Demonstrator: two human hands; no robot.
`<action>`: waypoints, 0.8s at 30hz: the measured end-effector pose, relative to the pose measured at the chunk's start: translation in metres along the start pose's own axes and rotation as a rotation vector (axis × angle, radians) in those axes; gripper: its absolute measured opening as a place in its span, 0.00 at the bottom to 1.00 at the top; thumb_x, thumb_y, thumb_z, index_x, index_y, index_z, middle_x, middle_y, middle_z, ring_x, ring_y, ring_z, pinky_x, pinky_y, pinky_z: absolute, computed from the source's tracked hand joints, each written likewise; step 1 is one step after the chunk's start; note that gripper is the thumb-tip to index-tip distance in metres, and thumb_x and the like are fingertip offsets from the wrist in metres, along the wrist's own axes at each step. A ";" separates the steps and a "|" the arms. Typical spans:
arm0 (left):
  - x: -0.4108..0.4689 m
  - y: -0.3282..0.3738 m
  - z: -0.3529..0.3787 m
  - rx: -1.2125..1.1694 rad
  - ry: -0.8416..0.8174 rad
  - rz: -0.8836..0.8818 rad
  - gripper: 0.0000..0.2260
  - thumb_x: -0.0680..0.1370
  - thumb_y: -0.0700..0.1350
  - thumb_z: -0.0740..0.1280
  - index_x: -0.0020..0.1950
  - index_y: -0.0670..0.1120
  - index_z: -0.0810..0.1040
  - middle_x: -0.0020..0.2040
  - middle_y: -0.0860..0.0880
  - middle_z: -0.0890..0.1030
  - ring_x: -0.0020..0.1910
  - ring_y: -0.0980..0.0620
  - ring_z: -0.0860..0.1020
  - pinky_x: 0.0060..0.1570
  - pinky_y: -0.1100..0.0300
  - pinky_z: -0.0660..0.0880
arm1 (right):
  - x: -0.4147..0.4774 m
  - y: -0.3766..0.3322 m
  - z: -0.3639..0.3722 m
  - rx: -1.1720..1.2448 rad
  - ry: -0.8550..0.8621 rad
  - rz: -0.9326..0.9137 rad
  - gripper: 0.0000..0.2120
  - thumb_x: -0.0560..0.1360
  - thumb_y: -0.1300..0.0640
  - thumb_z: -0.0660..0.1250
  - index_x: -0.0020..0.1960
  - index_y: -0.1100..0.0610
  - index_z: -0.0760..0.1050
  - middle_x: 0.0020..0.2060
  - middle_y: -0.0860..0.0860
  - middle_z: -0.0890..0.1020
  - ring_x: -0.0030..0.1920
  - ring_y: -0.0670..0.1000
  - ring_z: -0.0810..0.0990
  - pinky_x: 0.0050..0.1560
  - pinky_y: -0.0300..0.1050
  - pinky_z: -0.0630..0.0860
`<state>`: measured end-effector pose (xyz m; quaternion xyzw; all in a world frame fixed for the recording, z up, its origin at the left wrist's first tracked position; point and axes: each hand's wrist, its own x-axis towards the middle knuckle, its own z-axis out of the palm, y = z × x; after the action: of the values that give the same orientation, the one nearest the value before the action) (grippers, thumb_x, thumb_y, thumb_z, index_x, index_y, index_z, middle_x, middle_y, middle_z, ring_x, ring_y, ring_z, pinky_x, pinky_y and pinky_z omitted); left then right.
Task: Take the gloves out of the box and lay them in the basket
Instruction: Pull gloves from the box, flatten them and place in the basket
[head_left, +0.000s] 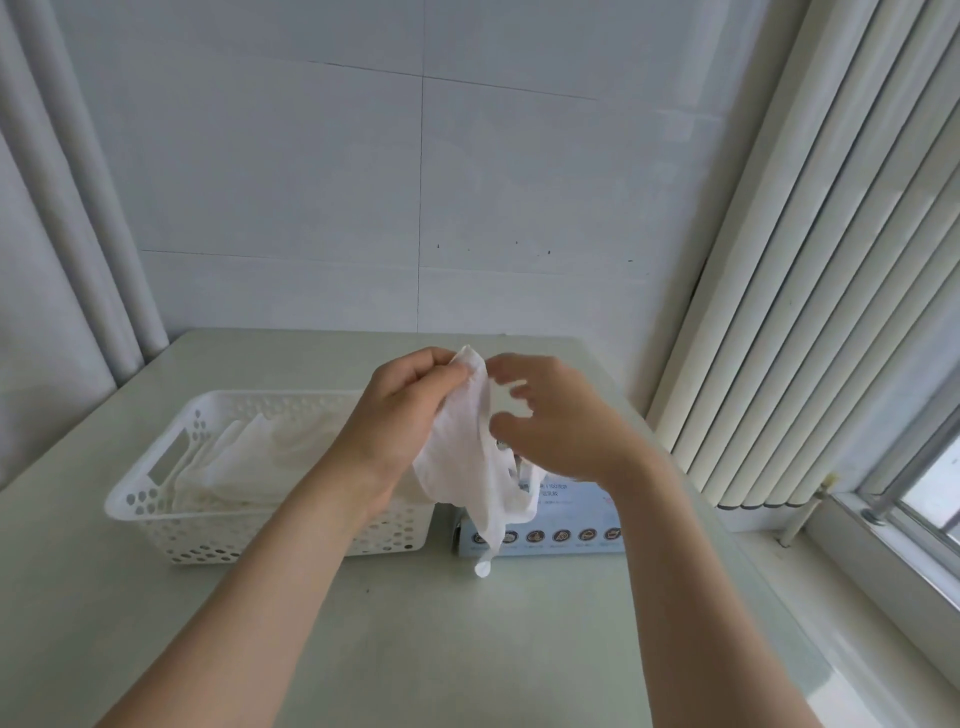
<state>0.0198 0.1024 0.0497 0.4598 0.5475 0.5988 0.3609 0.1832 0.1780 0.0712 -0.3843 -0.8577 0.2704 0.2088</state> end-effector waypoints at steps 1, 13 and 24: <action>0.000 0.002 0.000 0.013 -0.002 0.020 0.11 0.83 0.52 0.67 0.49 0.45 0.84 0.44 0.46 0.80 0.44 0.51 0.77 0.48 0.54 0.70 | 0.000 -0.002 0.001 0.131 0.025 -0.051 0.19 0.75 0.58 0.69 0.65 0.46 0.82 0.55 0.42 0.86 0.59 0.46 0.84 0.62 0.48 0.80; -0.004 0.010 -0.002 0.169 0.065 0.182 0.09 0.84 0.50 0.66 0.50 0.52 0.84 0.46 0.49 0.86 0.49 0.46 0.84 0.55 0.43 0.80 | 0.000 -0.007 0.006 0.317 0.179 -0.158 0.11 0.82 0.49 0.71 0.45 0.54 0.85 0.36 0.66 0.80 0.31 0.54 0.73 0.33 0.48 0.68; 0.005 0.011 -0.040 0.149 0.074 0.128 0.11 0.85 0.52 0.65 0.54 0.47 0.83 0.51 0.33 0.81 0.40 0.45 0.78 0.35 0.53 0.73 | -0.002 0.024 -0.005 0.425 -0.217 0.086 0.09 0.79 0.53 0.75 0.50 0.59 0.86 0.41 0.58 0.86 0.39 0.53 0.82 0.38 0.43 0.74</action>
<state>-0.0188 0.0927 0.0622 0.4970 0.5730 0.5948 0.2662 0.2009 0.1913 0.0595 -0.3366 -0.7817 0.4933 0.1798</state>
